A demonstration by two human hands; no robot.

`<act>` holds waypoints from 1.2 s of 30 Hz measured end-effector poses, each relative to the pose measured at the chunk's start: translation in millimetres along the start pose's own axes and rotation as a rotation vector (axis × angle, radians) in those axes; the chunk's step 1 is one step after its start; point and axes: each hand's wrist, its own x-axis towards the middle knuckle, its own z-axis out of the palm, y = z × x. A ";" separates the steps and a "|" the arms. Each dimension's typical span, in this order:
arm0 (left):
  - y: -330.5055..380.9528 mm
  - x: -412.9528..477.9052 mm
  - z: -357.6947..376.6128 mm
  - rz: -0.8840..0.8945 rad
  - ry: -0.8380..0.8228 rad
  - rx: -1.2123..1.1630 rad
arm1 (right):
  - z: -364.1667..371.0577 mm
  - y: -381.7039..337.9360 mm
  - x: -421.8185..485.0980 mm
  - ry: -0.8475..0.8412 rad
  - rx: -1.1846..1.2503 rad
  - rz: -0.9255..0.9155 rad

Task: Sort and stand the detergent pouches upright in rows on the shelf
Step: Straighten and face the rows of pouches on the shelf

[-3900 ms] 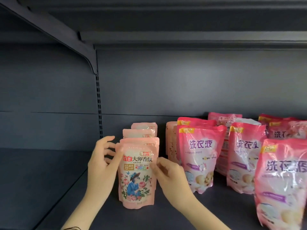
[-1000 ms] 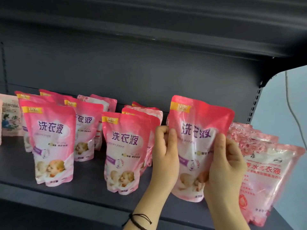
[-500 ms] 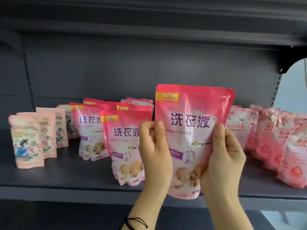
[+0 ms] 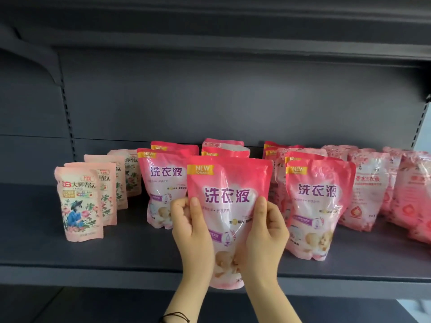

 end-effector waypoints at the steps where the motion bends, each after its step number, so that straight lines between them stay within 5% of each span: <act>1: -4.7 2.1 0.4 -0.002 0.007 0.000 | 2.3 3.3 0.9 0.002 -0.008 -0.007; 18: -55.5 31.4 29.3 -0.042 0.009 0.002 | 23.1 47.7 35.1 0.026 -0.049 0.008; 30: -41.5 64.9 -14.7 0.089 -0.460 0.249 | 0.1 37.1 40.4 -0.198 -0.229 -0.047; 36: -7.6 99.4 -40.8 0.148 -0.675 0.408 | -16.2 -14.4 67.9 -0.456 -0.441 -0.235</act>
